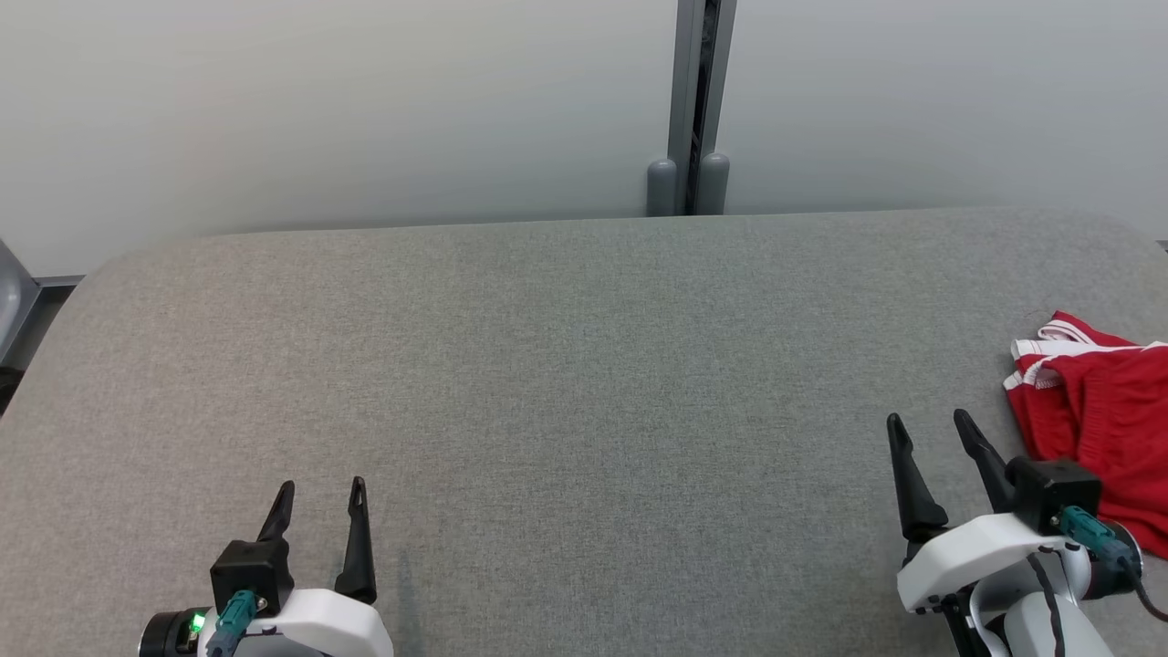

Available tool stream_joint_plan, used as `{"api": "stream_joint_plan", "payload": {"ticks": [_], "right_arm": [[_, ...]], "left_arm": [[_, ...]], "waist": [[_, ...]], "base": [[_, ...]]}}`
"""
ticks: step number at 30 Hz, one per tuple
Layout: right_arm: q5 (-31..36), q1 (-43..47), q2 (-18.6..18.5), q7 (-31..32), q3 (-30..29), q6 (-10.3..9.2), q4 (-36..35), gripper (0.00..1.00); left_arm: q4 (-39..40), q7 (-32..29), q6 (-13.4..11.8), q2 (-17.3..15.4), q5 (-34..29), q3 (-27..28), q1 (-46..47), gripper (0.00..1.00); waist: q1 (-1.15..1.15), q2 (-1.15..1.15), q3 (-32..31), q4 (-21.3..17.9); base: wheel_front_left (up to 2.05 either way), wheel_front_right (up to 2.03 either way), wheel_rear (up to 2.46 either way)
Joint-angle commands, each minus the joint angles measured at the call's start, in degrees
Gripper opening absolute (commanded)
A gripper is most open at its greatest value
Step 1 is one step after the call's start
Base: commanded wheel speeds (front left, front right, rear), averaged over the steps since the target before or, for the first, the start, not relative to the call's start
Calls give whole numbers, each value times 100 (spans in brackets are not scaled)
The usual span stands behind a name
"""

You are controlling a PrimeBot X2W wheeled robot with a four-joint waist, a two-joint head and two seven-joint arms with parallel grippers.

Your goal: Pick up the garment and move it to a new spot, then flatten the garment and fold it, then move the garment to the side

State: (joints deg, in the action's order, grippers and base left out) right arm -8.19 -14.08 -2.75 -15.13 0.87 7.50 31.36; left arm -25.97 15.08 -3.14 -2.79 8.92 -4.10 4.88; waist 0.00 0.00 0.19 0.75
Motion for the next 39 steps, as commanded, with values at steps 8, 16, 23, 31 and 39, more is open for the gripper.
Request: {"api": "stream_joint_plan", "payload": {"ticks": [8,16,23,31,39], "right_arm": [[-139,242,-36,3,111,-3,-142,100],[-82,271,-35,3,46,-3,-181,100],[-77,251,-35,3,36,-3,-178,100],[-47,219,-35,3,34,-3,-137,100],[-117,340,49,18,24,0,-2,0]], "left_arm": [[67,8,-74,-27,43,65,-113,100],[114,8,31,-27,327,155,-164,100],[186,8,70,-27,349,173,-167,100],[157,8,84,-28,362,165,-151,100],[20,-42,143,36,515,158,-187,0]], "waist": [[0,0,-79,-32],[0,0,-45,-70],[0,0,-20,-81],[0,0,-2,-82],[0,0,8,-83]], "base": [[0,0,0],[0,0,0],[0,0,0],[0,0,0],[0,0,0]]}}
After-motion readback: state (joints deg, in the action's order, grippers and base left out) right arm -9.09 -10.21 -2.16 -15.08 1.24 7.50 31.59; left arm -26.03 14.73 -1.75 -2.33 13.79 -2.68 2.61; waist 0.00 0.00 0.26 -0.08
